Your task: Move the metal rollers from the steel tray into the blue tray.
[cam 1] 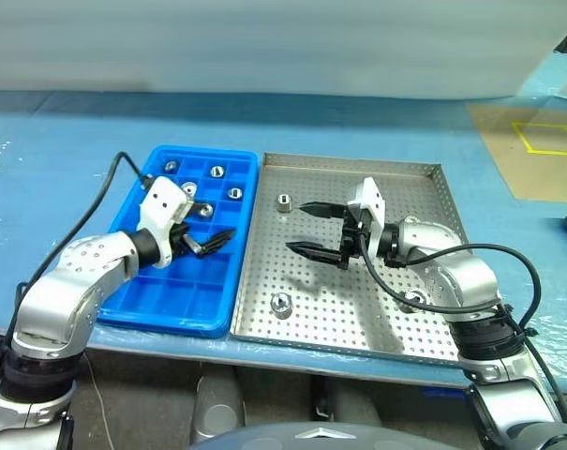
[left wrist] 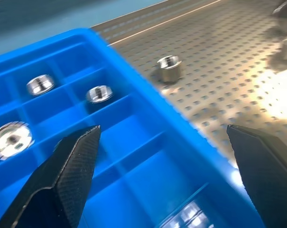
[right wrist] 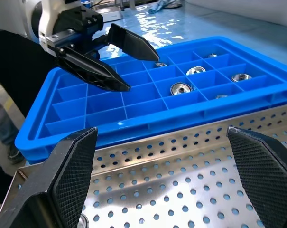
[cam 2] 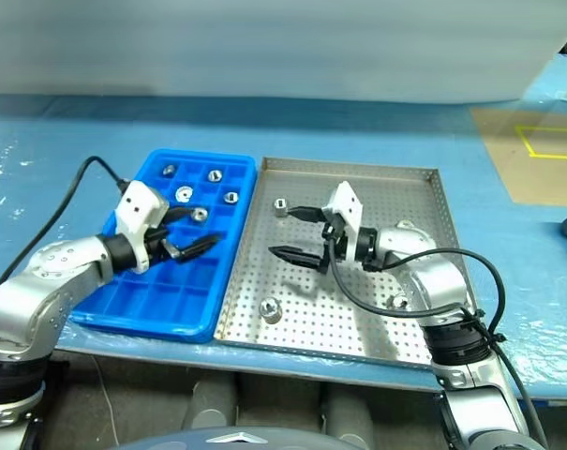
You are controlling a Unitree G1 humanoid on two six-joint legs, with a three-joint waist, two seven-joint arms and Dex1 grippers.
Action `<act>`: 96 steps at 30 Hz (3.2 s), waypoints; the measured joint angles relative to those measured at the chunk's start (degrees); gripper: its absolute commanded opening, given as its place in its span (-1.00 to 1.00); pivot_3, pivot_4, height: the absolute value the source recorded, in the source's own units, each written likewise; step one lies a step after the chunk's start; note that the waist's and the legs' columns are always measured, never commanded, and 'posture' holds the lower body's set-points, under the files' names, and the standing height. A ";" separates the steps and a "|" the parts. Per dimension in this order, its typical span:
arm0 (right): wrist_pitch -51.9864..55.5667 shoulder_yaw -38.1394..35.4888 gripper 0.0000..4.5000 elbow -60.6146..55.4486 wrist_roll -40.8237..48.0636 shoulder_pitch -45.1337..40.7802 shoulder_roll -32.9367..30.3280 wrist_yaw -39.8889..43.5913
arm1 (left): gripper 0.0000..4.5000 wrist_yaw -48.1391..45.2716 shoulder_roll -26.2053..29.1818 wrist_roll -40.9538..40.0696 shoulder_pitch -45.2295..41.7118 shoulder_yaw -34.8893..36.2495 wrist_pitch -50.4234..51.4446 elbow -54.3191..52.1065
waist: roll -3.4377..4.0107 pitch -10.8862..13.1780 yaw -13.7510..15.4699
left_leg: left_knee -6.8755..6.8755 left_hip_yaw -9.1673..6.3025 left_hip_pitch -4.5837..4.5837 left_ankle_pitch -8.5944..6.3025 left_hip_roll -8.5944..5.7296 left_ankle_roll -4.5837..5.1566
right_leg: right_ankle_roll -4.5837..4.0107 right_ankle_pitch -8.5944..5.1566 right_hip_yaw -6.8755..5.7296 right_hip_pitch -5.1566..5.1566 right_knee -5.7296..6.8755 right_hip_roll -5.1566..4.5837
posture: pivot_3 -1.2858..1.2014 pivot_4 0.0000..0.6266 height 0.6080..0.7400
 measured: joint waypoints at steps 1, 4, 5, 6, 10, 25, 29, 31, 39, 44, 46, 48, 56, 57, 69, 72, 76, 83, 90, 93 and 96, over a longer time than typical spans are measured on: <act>0.30 -0.35 1.00 -0.87 0.06 0.85 -0.21 -0.68 | 0.99 -1.36 0.06 -0.55 -1.11 -0.71 -0.13 0.18 | 0.00 0.00 -0.34 | 0.01 0.02 0.02 0.00 -0.01 0.00 | 0.00 0.00 0.03 0.02 0.00 0.00 | 0.07 -0.52 1.00; 1.10 -1.51 1.00 -3.05 0.23 2.81 -0.94 -2.34 | 0.99 -4.71 0.20 -1.66 -4.10 -2.29 -0.42 1.94 | 0.00 0.00 -1.24 | 0.01 0.05 0.11 0.02 -0.01 -0.03 | 0.00 0.00 0.10 0.03 0.06 0.02 | 0.02 -0.52 1.00; 1.54 -1.95 1.00 -4.09 0.38 3.68 -1.44 -3.04 | 0.99 -6.20 0.35 -1.77 -5.28 -2.90 -0.93 3.03 | 0.00 0.00 -1.67 | 0.00 0.05 0.12 0.03 -0.02 -0.05 | 0.01 0.00 0.11 0.03 0.07 0.02 | 0.01 -0.52 1.00; 1.88 -2.58 1.00 -5.09 0.59 4.74 -1.84 -3.60 | 0.99 -8.02 0.79 -1.79 -6.44 -3.80 -1.82 4.23 | 0.00 0.00 -1.99 | -0.01 0.05 0.16 0.03 -0.01 -0.05 | 0.00 0.00 0.13 0.05 0.08 0.03 | 0.01 -0.52 1.00; 2.84 -4.19 1.00 -7.90 1.30 7.26 -2.74 -5.54 | 0.99 -14.43 2.28 -1.55 -7.97 -6.68 -5.21 7.75 | 0.02 -0.01 -3.31 | -0.02 0.13 0.25 0.02 -0.05 -0.04 | 0.01 0.01 0.25 0.07 0.07 0.03 | -0.04 -0.52 1.00; 6.39 -8.32 1.00 -17.09 4.45 15.38 -6.98 -11.10 | 0.99 -33.99 0.84 6.63 -14.90 -21.23 -21.60 22.61 | 0.05 -0.03 -5.04 | 0.00 0.16 0.32 0.02 -0.06 -0.02 | 0.02 0.01 0.32 0.15 0.07 0.04 | -0.13 -0.52 1.00; 6.86 -8.79 1.00 -18.25 4.82 16.17 -7.00 -12.51 | 0.99 -36.16 -0.21 9.10 -16.72 -23.53 -24.03 24.07 | 0.06 -0.04 -5.30 | 0.00 0.16 0.36 0.02 -0.06 -0.02 | 0.01 0.01 0.33 0.19 0.08 0.04 | -0.15 -0.52 1.00; 7.28 -9.07 1.00 -18.35 5.00 16.36 -7.21 -13.12 | 0.99 -36.92 -0.90 10.30 -17.39 -24.70 -24.48 24.60 | 0.08 -0.05 -5.35 | 0.01 0.19 0.37 0.01 -0.06 -0.02 | 0.01 0.01 0.36 0.20 0.08 0.04 | -0.15 -0.52 1.00; 8.45 -9.92 1.00 -19.98 6.63 17.03 -8.20 -14.09 | 0.99 -39.55 -0.66 14.08 -17.93 -27.26 -24.85 24.81 | 0.08 -0.05 -5.35 | 0.01 0.20 0.38 0.01 -0.06 -0.01 | 0.01 0.01 0.36 0.21 0.07 0.05 | -0.14 -0.52 1.00; 8.97 -9.91 1.00 -19.98 6.81 17.38 -8.56 -14.35 | 0.99 -40.56 0.67 15.55 -17.97 -28.63 -22.87 23.71 | 0.09 -0.05 -5.30 | 0.01 0.19 0.39 0.01 -0.05 -0.01 | 0.01 0.01 0.36 0.21 0.07 0.05 | -0.13 -0.52 1.00; 9.05 -9.90 1.00 -19.98 6.82 17.36 -8.58 -14.34 | 0.99 -41.01 1.08 16.09 -18.12 -29.03 -22.17 22.88 | 0.09 -0.05 -5.30 | 0.00 0.19 0.39 0.01 -0.05 -0.01 | 0.01 0.01 0.36 0.21 0.07 0.05 | -0.13 -0.52 1.00; 9.09 -9.90 1.00 -19.98 6.82 17.29 -8.70 -14.29 | 0.99 -41.22 1.34 16.66 -18.28 -29.18 -21.75 22.28 | 0.09 -0.05 -5.29 | 0.00 0.19 0.38 0.01 -0.06 -0.01 | 0.01 0.01 0.36 0.22 0.07 0.04 | -0.12 -0.52 1.00; 9.44 -9.70 1.00 -19.98 6.83 16.51 -8.76 -14.20 | 0.99 -42.32 1.95 21.12 -18.45 -32.03 -24.82 22.36 | 0.10 -0.06 -5.28 | 0.01 0.19 0.39 0.01 -0.05 -0.01 | 0.01 0.01 0.36 0.23 0.07 0.05 | -0.12 -0.52 1.00; 9.48 -9.66 1.00 -19.98 6.83 16.50 -8.76 -14.21 | 0.99 -42.44 2.02 21.57 -18.45 -32.37 -25.62 22.62 | 0.10 -0.06 -5.27 | 0.01 0.19 0.38 0.01 -0.06 -0.01 | 0.01 0.01 0.36 0.22 0.07 0.04 | -0.13 -0.52 1.00; 9.66 -9.11 1.00 -19.98 6.81 16.51 -8.66 -14.77 | 0.99 -42.14 -0.62 24.88 -18.34 -33.22 -32.64 26.92 | 0.17 -0.10 -5.30 | 0.01 0.20 0.39 0.01 -0.06 -0.01 | 0.01 0.02 0.38 0.28 0.09 0.05 | -0.13 -0.52 1.00; 9.66 -8.99 1.00 -19.98 6.81 16.51 -8.65 -14.92 | 0.99 -41.94 -1.14 25.25 -17.89 -33.22 -33.65 27.18 | 0.19 -0.11 -5.31 | 0.01 0.21 0.39 0.01 -0.05 -0.01 | 0.01 0.02 0.39 0.29 0.09 0.05 | -0.13 -0.52 1.00; 9.66 -8.85 1.00 -19.98 6.82 16.51 -8.65 -15.17 | 0.99 -41.91 -1.55 25.23 -17.24 -33.21 -34.22 27.18 | 0.23 -0.13 -5.32 | 0.00 0.23 0.39 0.01 -0.05 -0.01 | 0.01 0.01 0.41 0.29 0.10 0.05 | -0.13 -0.52 1.00; 9.65 -8.76 1.00 -20.05 6.81 18.20 -11.69 -12.80 | 0.99 -42.36 -1.94 25.34 -16.79 -33.46 -34.18 26.80 | 0.25 -0.15 -5.27 | 0.00 0.24 0.39 0.00 -0.05 0.01 | 0.01 0.01 0.40 0.31 0.08 0.05 | -0.13 -0.52 1.00; 8.79 -6.47 1.00 -20.11 5.30 20.55 -16.97 -8.26 | 0.99 -42.66 -2.37 26.01 -16.80 -33.69 -34.06 26.95 | 0.25 -0.15 -5.33 | 0.01 0.26 0.38 -0.02 -0.05 0.04 | 0.02 0.01 0.42 0.32 0.07 0.05 | -0.13 -0.52 1.00; 8.43 -5.56 1.00 -20.11 4.99 20.62 -17.11 -7.80 | 0.99 -42.86 -2.51 26.20 -16.83 -33.73 -33.78 26.95 | 0.25 -0.15 -5.35 | 0.01 0.26 0.38 -0.02 -0.05 0.04 | 0.02 0.01 0.42 0.32 0.07 0.05 | -0.13 -0.52 1.00; 8.26 -5.26 1.00 -20.11 4.53 20.63 -17.30 -7.54 | 0.99 -42.95 -2.59 26.33 -16.87 -33.76 -33.62 26.89 | 0.25 -0.15 -5.32 | 0.01 0.26 0.38 -0.02 -0.06 0.05 | 0.02 0.01 0.42 0.33 0.07 0.04 | -0.13 -0.52 1.00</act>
